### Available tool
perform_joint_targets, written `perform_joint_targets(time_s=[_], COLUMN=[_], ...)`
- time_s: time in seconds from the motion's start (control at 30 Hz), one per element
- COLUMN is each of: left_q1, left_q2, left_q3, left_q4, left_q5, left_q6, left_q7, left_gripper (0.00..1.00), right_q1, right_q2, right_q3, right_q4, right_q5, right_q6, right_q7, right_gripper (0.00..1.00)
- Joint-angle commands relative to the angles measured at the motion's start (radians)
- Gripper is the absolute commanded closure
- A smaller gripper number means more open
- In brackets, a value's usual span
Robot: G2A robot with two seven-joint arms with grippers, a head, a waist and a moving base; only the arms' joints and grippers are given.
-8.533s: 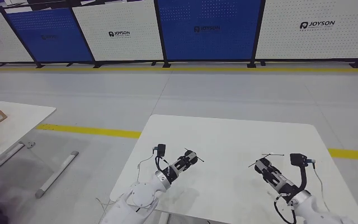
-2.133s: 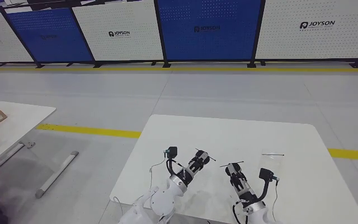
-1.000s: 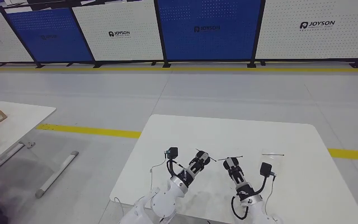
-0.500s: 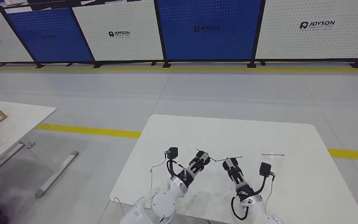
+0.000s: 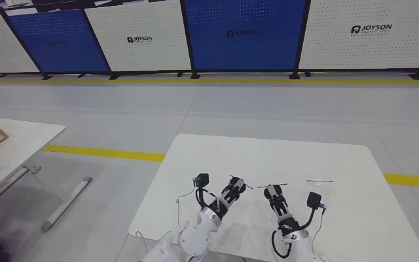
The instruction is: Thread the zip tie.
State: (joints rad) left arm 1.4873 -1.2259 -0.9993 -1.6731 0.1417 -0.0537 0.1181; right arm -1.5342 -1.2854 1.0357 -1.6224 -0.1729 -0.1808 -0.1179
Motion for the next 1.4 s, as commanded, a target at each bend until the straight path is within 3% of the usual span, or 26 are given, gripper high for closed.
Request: perform_joint_targets(time_s=[0.0, 0.27, 0.43, 0.73, 1.17, 1.37], left_q1=[0.0, -0.001, -0.001, 0.002, 0.002, 0.002], left_q2=[0.0, -0.001, -0.006, -0.007, -0.007, -0.007], left_q3=[0.0, -0.001, -0.002, 0.0, 0.0, 0.0], left_q4=[0.0, 0.001, -0.003, -0.007, -0.007, -0.007], left_q5=[0.0, -0.001, 0.011, 0.015, 0.015, 0.015], left_q6=[0.001, 0.005, 0.031, 0.026, 0.026, 0.026], left_q7=[0.002, 0.003, 0.05, 0.056, 0.056, 0.056], left_gripper=[1.0, 1.0, 1.0, 1.0, 1.0, 1.0], right_q1=[0.0, 0.0, 0.0, 0.0, 0.045, 0.045], right_q2=[0.0, 0.0, 0.0, 0.0, -0.016, -0.016], right_q3=[0.0, 0.0, 0.0, 0.0, -0.021, -0.021], right_q4=[0.0, 0.0, 0.0, 0.0, 0.007, 0.007], right_q5=[0.0, 0.0, 0.0, 0.001, 0.024, 0.024], right_q6=[0.0, 0.0, 0.0, 0.001, 0.078, 0.078], right_q7=[0.0, 0.0, 0.0, 0.003, 0.069, 0.069], right_gripper=[1.0, 1.0, 1.0, 1.0, 1.0, 1.0])
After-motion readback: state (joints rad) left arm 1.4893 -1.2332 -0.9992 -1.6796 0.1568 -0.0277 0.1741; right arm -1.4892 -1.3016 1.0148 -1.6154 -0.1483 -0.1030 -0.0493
